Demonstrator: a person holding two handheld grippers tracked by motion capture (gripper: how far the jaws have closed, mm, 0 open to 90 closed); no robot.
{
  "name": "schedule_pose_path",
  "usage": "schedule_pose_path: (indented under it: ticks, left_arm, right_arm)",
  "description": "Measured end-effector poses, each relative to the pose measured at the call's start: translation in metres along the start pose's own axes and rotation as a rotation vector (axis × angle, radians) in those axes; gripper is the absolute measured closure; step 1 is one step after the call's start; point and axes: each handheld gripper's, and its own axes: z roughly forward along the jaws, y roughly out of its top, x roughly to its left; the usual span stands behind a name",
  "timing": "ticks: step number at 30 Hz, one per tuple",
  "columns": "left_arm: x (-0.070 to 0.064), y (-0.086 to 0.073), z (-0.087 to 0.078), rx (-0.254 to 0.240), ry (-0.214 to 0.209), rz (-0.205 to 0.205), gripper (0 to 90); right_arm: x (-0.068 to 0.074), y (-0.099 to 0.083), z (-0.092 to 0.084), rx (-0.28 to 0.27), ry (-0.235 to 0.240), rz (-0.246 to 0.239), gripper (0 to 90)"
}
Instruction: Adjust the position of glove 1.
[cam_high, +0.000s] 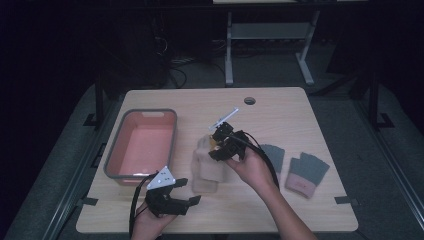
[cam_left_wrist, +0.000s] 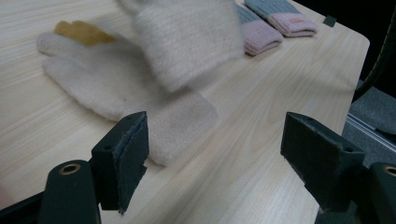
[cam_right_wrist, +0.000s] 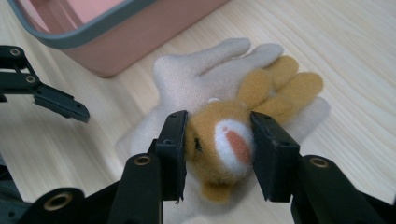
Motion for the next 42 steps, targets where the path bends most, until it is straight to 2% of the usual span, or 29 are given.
schedule_pose_path:
  ticks: [6, 9, 16, 19, 23, 31, 42]
  left_arm:
    - [0.001, 0.0, -0.001, -0.004, 0.003, 0.0, 23.4]
    - [0.0, 0.0, -0.001, -0.002, 0.001, -0.016, 23.4]
    - [0.002, 0.0, -0.001, -0.006, 0.001, -0.016, 23.3]
    - [0.001, 0.0, -0.001, -0.01, 0.001, -0.019, 23.4]
    - [0.001, 0.0, 0.0, -0.01, 0.0, -0.023, 23.4]
    - [0.001, 0.0, 0.001, 0.0, -0.001, -0.025, 23.4]
    - [0.0, 0.0, 0.004, 0.01, -0.001, -0.022, 23.5]
  right_arm:
    - [0.004, 0.006, 0.017, 0.023, 0.023, 0.0, 58.1]
    - [0.001, 0.006, 0.032, 0.044, 0.05, 0.017, 58.1]
    - [-0.004, 0.001, 0.051, 0.069, 0.057, 0.026, 57.6]
    - [-0.009, -0.002, 0.061, 0.074, 0.06, 0.047, 57.1]
    - [-0.01, -0.005, 0.07, 0.093, 0.063, 0.044, 56.4]
    - [-0.012, -0.012, 0.081, 0.098, 0.079, 0.057, 55.2]
    - [-0.012, -0.019, 0.083, 0.098, 0.088, 0.057, 53.4]
